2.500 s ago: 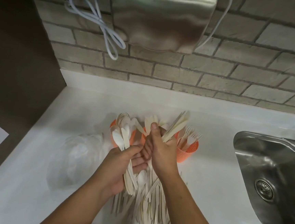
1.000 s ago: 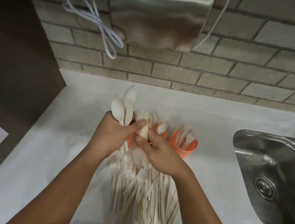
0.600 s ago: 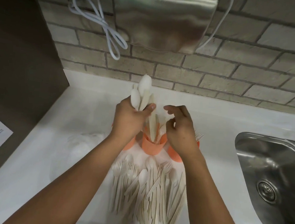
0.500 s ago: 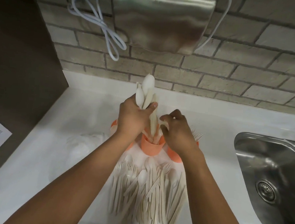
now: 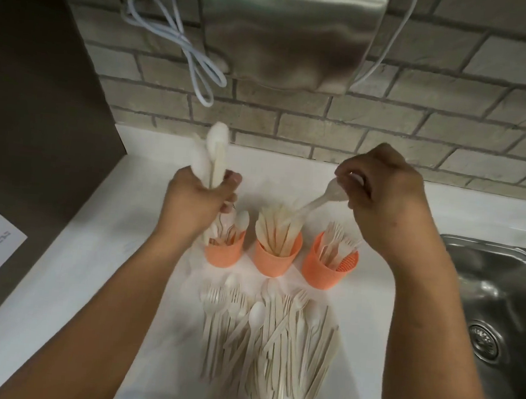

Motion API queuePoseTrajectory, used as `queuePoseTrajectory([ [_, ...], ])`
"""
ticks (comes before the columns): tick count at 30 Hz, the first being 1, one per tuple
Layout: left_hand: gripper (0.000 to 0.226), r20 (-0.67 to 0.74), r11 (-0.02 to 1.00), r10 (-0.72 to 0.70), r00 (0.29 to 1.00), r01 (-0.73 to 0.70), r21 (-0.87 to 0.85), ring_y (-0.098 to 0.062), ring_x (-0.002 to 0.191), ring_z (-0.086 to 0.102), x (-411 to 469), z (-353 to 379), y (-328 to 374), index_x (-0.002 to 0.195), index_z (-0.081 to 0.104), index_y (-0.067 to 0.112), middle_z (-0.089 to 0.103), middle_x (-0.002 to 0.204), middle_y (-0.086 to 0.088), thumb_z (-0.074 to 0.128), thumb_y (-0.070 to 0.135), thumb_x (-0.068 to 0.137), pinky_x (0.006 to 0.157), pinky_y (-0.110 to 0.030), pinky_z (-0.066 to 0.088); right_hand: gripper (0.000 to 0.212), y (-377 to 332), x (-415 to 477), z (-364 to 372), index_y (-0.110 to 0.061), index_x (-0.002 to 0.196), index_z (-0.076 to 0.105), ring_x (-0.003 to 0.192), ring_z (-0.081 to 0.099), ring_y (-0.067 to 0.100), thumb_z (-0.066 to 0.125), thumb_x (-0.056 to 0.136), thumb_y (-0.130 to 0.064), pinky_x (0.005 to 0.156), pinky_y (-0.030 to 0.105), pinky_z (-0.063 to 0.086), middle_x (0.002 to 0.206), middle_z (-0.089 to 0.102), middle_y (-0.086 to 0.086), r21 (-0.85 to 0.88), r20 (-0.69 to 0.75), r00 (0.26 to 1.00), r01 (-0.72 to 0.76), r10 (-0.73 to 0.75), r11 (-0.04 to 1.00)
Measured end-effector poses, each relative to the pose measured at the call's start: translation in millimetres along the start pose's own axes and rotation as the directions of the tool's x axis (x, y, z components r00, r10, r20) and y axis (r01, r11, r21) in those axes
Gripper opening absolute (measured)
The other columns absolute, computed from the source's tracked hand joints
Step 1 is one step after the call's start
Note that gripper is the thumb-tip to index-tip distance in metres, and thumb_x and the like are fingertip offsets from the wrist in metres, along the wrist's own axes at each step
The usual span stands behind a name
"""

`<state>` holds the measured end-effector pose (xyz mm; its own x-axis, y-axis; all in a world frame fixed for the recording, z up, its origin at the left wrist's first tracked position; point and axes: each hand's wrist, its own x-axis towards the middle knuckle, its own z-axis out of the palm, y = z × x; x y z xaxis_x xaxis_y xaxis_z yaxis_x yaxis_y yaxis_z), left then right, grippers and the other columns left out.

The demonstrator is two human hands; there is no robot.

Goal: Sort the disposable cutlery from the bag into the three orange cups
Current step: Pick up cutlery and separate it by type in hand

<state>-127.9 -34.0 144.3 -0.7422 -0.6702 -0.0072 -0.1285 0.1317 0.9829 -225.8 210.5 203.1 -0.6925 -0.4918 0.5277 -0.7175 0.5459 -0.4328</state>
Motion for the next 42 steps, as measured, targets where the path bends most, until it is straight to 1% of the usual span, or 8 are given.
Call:
queuePoseTrajectory([
  [6,0.039,-0.051,0.994,-0.08,0.996,0.083,0.067,-0.019,0.05,0.046,-8.5,-51.6,-26.5,0.073,0.058,0.008,0.05,0.056,-0.003,0.081,0.036,0.088,0.06,-0.037,0.045,0.015,-29.5,5.3,57.8,-0.005,0.105,0.072,0.076,0.056,0.016,0.062,0.095,-0.002,0.077,0.022,0.047,0.103,0.055,0.008,0.094,0.044,0.99,0.133,-0.137,0.987],
  [10,0.036,-0.023,0.971,-0.102,0.994,0.105,0.216,-0.016,0.055,0.056,-18.9,-56.0,-49.7,0.083,0.064,0.009,0.061,0.063,0.003,0.086,0.038,0.082,0.061,-0.033,0.05,0.031,-41.5,0.6,126.5,-0.008,0.113,0.067,0.085,0.062,0.031,0.062,0.085,0.005,0.075,0.041,0.056,0.107,0.047,0.005,0.034,0.278,0.952,0.125,-0.129,0.992],
  [14,0.016,0.062,0.952,-0.071,0.996,0.049,0.303,0.004,0.065,0.065,-20.3,-42.7,-66.8,0.089,0.073,0.018,0.071,0.079,0.01,0.086,0.022,0.082,0.059,-0.011,0.047,0.058,-46.0,-4.5,160.3,-0.015,0.135,0.064,0.106,0.062,0.03,0.054,0.084,0.011,0.088,0.028,0.049,0.118,0.054,0.007,0.122,0.52,0.847,0.054,-0.11,0.991],
  [23,0.006,-0.028,0.869,0.152,0.988,-0.12,0.48,-0.023,0.072,0.065,-2.5,-24.6,-82.5,0.086,0.072,0.007,0.069,0.077,-0.002,0.072,0.011,0.09,0.066,-0.028,0.046,0.048,-3.0,-28.7,153.7,-0.018,0.148,0.049,0.156,0.017,0.037,0.047,0.102,-0.028,0.124,0.056,0.019,0.165,0.028,0.016,-0.292,0.158,0.978,-0.083,0.134,0.953],
  [29,0.008,0.038,0.999,-0.031,0.999,0.03,0.019,-0.01,0.058,0.057,-17.1,-14.9,-38.9,0.096,0.073,0.019,0.063,0.069,0.009,0.067,0.024,0.099,0.056,-0.025,0.043,0.059,23.3,-51.2,147.6,-0.012,0.162,0.024,0.159,0.005,0.034,0.028,0.108,-0.035,0.128,0.054,0.012,0.171,0.017,0.013,-0.294,0.378,0.909,-0.061,0.174,0.954],
  [34,0.026,0.693,0.828,-0.114,0.712,0.454,-0.33,-0.008,0.049,0.032,-34.2,-9.9,-20.5,0.111,0.069,0.01,0.035,0.065,0.001,0.057,0.032,0.104,0.044,-0.02,0.029,0.052,-22.6,-47.3,112.6,-0.018,0.146,0.054,0.132,0.047,0.014,0.042,0.1,-0.04,0.11,0.03,0.038,0.141,0.052,-0.002,0.321,0.161,0.941,-0.336,0.298,0.885],
  [37,0.024,0.809,0.824,-0.081,0.582,0.496,-0.274,-0.005,0.045,0.031,-43.3,-3.0,-26.4,0.097,0.071,0.015,0.033,0.063,0.003,0.056,0.031,0.106,0.042,-0.019,0.029,0.028,-49.0,-42.3,92.2,-0.023,0.122,0.071,0.093,0.064,0.006,0.054,0.104,-0.035,0.088,0.028,0.048,0.103,0.065,-0.011,0.631,0.37,0.855,-0.519,0.365,0.576],
  [42,0.024,0.853,0.779,-0.074,0.516,0.564,-0.274,-0.007,0.045,0.037,-50.5,-1.1,-34.9,0.105,0.068,0.012,0.04,0.069,-0.003,0.059,0.034,0.103,0.041,-0.021,0.038,0.019,-50.1,-46.3,83.9,-0.009,0.094,0.066,0.057,0.048,0.011,0.061,0.103,-0.024,0.061,0.019,0.044,0.06,0.05,0.0,0.733,0.4,0.858,-0.511,0.324,0.448],
])
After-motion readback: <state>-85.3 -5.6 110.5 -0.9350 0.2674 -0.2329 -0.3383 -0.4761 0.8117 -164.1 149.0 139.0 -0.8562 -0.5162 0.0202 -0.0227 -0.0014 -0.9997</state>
